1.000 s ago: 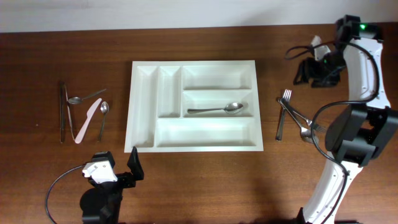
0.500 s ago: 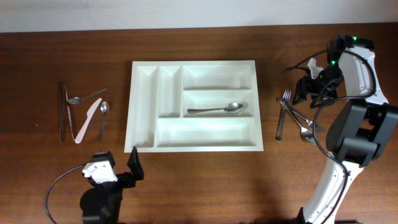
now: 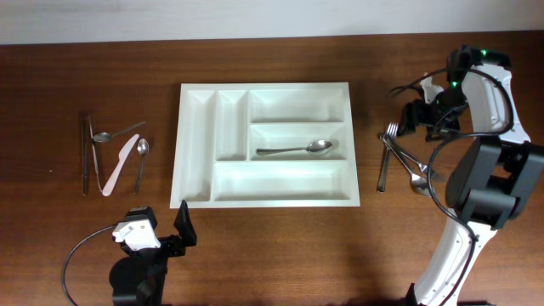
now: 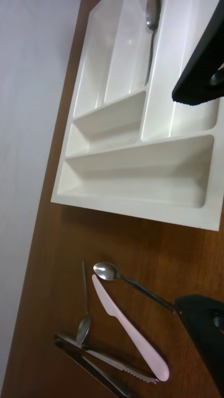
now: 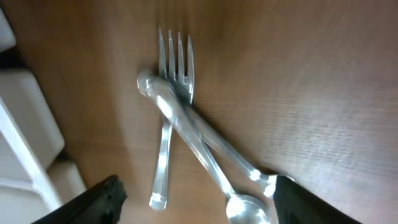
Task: Pack container
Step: 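Lower the right gripper onto the second metal spoon and grasp it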
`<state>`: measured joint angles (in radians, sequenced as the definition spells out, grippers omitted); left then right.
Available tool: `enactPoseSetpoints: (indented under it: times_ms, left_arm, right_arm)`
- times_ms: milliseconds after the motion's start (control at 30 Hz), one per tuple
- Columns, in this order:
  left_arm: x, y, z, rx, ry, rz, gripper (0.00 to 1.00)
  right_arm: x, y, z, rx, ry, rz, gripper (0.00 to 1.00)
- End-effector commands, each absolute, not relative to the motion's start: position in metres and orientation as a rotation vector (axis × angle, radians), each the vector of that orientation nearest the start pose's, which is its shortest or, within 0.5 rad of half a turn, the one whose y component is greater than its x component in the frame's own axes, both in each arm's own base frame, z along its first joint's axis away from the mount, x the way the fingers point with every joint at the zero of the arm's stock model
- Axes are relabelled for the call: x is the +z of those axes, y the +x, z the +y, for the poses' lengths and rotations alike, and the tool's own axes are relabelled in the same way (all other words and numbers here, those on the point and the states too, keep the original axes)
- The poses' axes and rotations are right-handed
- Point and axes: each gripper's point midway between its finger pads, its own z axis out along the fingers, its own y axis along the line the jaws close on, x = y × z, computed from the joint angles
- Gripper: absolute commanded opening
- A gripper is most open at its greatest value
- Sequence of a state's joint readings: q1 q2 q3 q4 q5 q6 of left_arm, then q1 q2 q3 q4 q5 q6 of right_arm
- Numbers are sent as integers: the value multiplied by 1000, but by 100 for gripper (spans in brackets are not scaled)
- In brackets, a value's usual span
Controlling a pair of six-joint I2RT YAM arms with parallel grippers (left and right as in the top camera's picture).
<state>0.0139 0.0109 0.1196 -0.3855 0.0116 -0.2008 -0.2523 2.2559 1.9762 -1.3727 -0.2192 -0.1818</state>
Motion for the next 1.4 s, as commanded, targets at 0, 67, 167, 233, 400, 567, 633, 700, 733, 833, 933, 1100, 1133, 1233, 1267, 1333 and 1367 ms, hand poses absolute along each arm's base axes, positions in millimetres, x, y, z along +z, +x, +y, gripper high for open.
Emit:
enactPoseSetpoints:
  times_ms: [0,67,167,233,400,567,633,700,733,833,933,1100,1133,1233,1267,1333,1367]
  left_arm:
    - [135,230,2,-128,-178,1839,99]
    - [135,230,2,-127,-178,1839,99]
    - [135,230,2,-127,-178,1839,99]
    - [135,230,2,-128,-178,1839,99]
    - [135,230,2,-127,-178,1839,99]
    - [135,230,2,-128,-178,1839,99]
    - [135,229,2,-128,-178,1840,99]
    - [135,229,2,-127,-178,1840,99]
    - [135,230,2,-128,-178,1839,99]
    - [135,229,2,-128,-178,1840,99]
    - [135,230,2,-127,-178,1839,99]
    - [135,230,2,-128,-178,1839,99]
    - [135,229,2,-128,-178,1840,99]
    - [135,229,2,-128,-178,1840,99]
    - [135,230,2,-127,-178,1839,99]
    - [135,230,2,-127,-178,1839,99]
    - [135,230,2,-128,-178,1839,99]
  right_arm:
    - [109,422,-66,304,85,3003,80]
    - [111,421,-68,261,77,2960,80]
    - [106,413,-72,188,72,2921,80]
    - [94,401,-72,160,72,2906,79]
    - [49,363,-70,122,85,2958,79]
    - [29,347,-66,137,95,2998,79]
    - [29,346,-68,117,97,3005,79]
    - [29,345,-70,101,98,3011,79]
    - [28,344,-69,102,98,3015,80]
    - [25,343,-69,107,99,3024,79]
    - [19,341,-68,114,101,3043,79]
    - [4,336,-66,141,103,3082,76]
    - [1,336,-66,142,103,3087,76]
    - [-7,336,-64,159,103,3098,76]
    - [-9,337,-64,165,103,3096,75]
    - [-11,340,-63,174,97,3086,75]
    - [-11,342,-63,174,96,3078,75]
